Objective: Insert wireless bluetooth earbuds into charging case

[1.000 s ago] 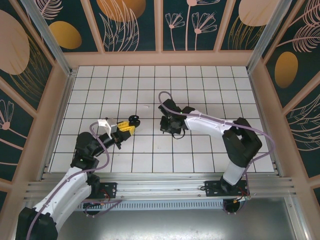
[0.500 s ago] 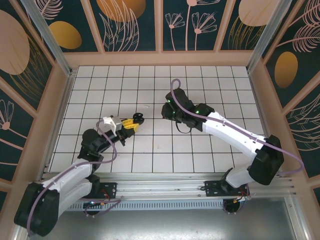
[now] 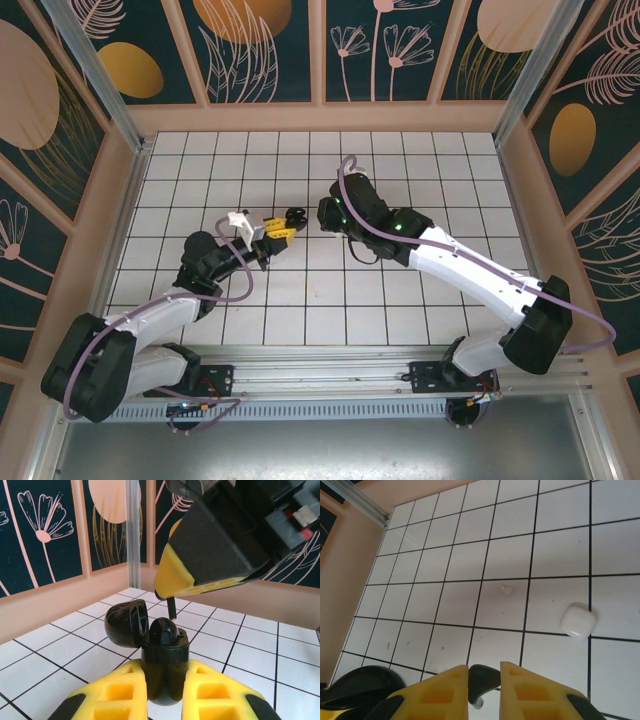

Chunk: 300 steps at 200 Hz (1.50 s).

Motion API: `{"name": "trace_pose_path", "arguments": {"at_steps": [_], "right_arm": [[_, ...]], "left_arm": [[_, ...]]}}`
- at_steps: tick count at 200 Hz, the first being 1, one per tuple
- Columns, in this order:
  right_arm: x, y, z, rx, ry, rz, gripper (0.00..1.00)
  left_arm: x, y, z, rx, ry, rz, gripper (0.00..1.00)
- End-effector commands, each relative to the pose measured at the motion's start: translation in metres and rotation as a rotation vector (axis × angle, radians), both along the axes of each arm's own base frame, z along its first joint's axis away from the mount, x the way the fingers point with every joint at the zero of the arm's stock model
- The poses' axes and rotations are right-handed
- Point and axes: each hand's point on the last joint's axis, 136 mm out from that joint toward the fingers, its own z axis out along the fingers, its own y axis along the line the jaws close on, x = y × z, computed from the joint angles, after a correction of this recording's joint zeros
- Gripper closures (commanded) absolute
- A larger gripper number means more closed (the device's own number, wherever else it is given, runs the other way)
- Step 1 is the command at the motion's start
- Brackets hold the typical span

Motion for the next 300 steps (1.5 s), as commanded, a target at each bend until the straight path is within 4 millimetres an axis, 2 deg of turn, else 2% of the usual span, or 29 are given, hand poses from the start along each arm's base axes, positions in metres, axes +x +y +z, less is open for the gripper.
{"name": "trace_pose_path", "arguments": {"at_steps": [1, 50, 133, 210, 300], "right_arm": [[0.003, 0.001, 0.04, 0.043, -0.105, -0.004, 0.82], [0.002, 0.002, 0.053, 0.056, -0.148, 0.005, 0.82], [-0.007, 0.025, 0.062, 0.069, -0.197, 0.096, 0.82], [-0.011, 0.035, 0.048, 0.04, -0.195, 0.149, 0.82], [-0.013, 0.036, 0.025, 0.0, -0.175, 0.177, 0.82]], "left_arm": [[0.01, -0.003, 0.014, -0.009, -0.047, 0.029, 1.0], [0.017, -0.007, 0.013, -0.02, -0.008, 0.042, 1.0], [0.017, -0.014, 0.018, -0.038, 0.006, 0.016, 1.0], [0.014, -0.014, 0.024, -0.059, 0.003, 0.006, 1.0], [0.01, -0.015, 0.038, -0.096, -0.009, -0.017, 1.0]]}}
